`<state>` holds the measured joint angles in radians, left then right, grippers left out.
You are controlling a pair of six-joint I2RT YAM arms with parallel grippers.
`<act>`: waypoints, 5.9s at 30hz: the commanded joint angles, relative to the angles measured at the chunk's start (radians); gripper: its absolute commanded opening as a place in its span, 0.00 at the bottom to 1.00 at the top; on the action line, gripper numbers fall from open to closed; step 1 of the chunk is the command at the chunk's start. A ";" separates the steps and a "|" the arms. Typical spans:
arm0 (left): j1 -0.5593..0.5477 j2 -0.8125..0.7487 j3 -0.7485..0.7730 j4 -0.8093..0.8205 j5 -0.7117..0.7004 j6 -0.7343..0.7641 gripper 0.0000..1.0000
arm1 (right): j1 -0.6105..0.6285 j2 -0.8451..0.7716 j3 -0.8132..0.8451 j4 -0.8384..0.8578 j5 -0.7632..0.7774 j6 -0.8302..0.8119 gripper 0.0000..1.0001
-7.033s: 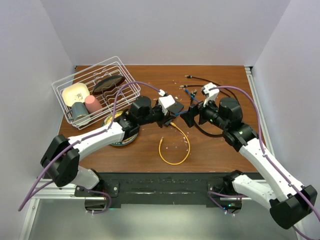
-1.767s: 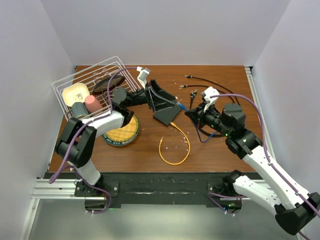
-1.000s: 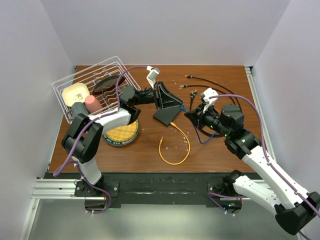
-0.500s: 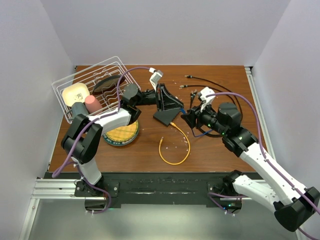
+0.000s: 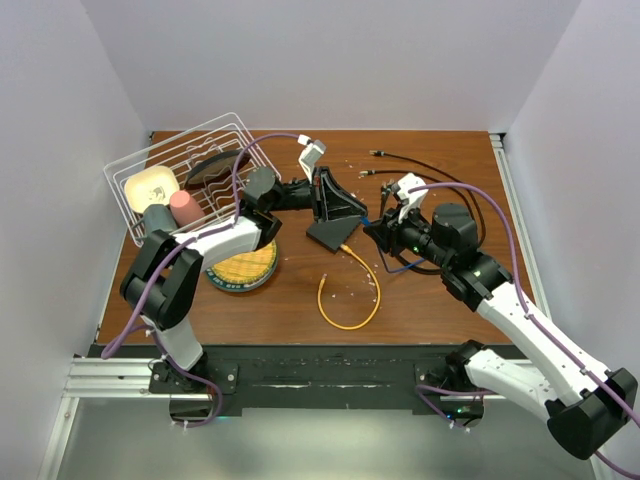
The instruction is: Insert the plug into the switch port
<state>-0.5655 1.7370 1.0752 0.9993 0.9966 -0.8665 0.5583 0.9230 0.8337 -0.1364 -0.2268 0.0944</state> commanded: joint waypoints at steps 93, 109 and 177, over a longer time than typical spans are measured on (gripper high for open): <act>0.099 0.504 0.445 -0.743 -0.368 0.515 0.93 | -0.028 0.674 0.168 -0.120 0.323 0.004 0.00; 0.095 0.515 0.440 -0.663 -0.271 0.465 0.89 | 0.017 0.780 0.257 -0.229 0.274 -0.027 0.00; 0.124 0.515 0.295 -0.650 -0.122 0.491 0.62 | 0.074 0.718 0.056 0.167 0.299 0.044 0.00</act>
<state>-0.4343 2.2581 1.3922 0.3481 0.7704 -0.3561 0.6285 1.6470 0.8940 -0.1123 0.0757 0.1200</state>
